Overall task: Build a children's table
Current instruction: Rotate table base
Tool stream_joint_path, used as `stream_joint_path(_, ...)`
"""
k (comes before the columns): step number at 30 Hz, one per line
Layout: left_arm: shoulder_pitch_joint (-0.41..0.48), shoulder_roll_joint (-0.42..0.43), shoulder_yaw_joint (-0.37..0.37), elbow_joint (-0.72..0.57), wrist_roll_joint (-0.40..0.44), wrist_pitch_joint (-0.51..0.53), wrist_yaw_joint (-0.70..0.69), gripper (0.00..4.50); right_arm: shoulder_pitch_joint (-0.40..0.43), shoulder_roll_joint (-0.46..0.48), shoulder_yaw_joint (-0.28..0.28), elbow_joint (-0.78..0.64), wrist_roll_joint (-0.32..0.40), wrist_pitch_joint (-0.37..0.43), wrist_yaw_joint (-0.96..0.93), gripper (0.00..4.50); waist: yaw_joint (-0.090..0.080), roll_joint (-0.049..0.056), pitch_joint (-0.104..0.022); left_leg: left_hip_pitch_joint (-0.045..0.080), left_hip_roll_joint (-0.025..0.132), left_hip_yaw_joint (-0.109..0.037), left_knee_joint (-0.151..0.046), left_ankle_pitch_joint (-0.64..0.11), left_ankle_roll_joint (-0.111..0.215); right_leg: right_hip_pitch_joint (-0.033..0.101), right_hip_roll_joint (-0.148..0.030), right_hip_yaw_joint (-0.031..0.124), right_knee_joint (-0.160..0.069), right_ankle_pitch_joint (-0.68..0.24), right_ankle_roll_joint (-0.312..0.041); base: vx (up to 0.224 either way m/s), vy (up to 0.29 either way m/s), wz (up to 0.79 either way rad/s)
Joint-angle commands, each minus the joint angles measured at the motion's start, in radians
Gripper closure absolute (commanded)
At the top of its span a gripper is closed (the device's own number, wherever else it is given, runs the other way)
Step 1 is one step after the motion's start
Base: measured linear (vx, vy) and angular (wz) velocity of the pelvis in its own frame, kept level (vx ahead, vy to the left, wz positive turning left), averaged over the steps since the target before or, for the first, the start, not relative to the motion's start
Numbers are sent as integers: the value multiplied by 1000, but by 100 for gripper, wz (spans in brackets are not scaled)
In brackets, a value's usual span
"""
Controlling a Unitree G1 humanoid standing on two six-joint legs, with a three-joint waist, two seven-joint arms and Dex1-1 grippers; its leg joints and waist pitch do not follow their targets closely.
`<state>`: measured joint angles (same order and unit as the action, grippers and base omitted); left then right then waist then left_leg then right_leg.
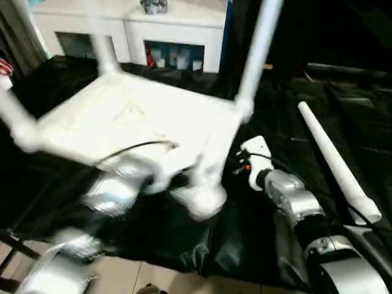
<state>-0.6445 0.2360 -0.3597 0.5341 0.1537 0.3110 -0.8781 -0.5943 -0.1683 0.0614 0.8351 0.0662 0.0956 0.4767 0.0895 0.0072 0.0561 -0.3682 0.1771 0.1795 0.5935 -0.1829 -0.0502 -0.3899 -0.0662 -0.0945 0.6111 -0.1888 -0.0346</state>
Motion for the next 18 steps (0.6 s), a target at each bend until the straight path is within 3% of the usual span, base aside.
stream_joint_path(1, -22, -32, 10, 79, 15, -50, 100, 450, -1, -1, -12, -47, 11, -9, 1, 433, 3, 7, -70, 11, 55, -24, -64, -188, 27, 56, -96, 64, -81, -186, -194, 0, 0, 0)
stream_joint_path(3, -32, -34, 14, 103, 27, -72, 124, 450, 8, -8, -21, -67, 14, -7, -3, 433, 3, 3, -70, 6, 55, -26, -65, -176, 38, 59, -98, 62, -80, -187, -190, 0, 0, 0)
stream_joint_path(4, -35, -31, 14, 111, 28, -84, 123, 450, 18, -15, -28, -85, 16, -5, -6, 444, 3, 11, -70, 4, 55, -27, -64, -170, 40, 59, -97, 62, -81, -186, -188, 0, 0, 0)
stream_joint_path(8, -8, -17, 39, 53, -14, -69, 69, 450, 78, -53, -62, -208, 32, 35, -23, 444, 6, 6, -75, 6, 60, -27, -63, -128, 55, 57, -95, 63, -71, -109, -205, 0, 0, 0)
stream_joint_path(12, 57, 6, 85, -65, -79, -150, 28, 450, 130, -128, -118, -343, 21, 156, -90, 444, 8, 9, -74, 6, 61, -27, -62, -109, 60, 59, -94, 64, -66, -61, -221, 0, 0, 0)
stream_joint_path(15, 88, -5, 151, -137, -147, -131, 63, 450, 139, -170, -153, -403, 52, 257, -63, 444, 3, 9, -68, 7, 56, -21, -62, -165, 52, 57, -91, 62, -77, -143, -214, 0, 0, 0)
stream_joint_path(16, 88, -5, 151, -137, -147, -131, 63, 450, 139, -170, -153, -403, 52, 257, -63, 444, 5, 7, -68, 8, 56, -21, -62, -175, 51, 56, -94, 62, -83, -185, -202, 0, 0, 0)
stream_joint_path(18, 119, -14, 202, -210, -182, -76, 102, 409, 129, -218, -182, -420, 38, 316, -100, 408, 3, 1, -66, 8, 58, -21, -64, -173, 45, 55, -91, 62, -84, -212, -189, 0, 0, 0)
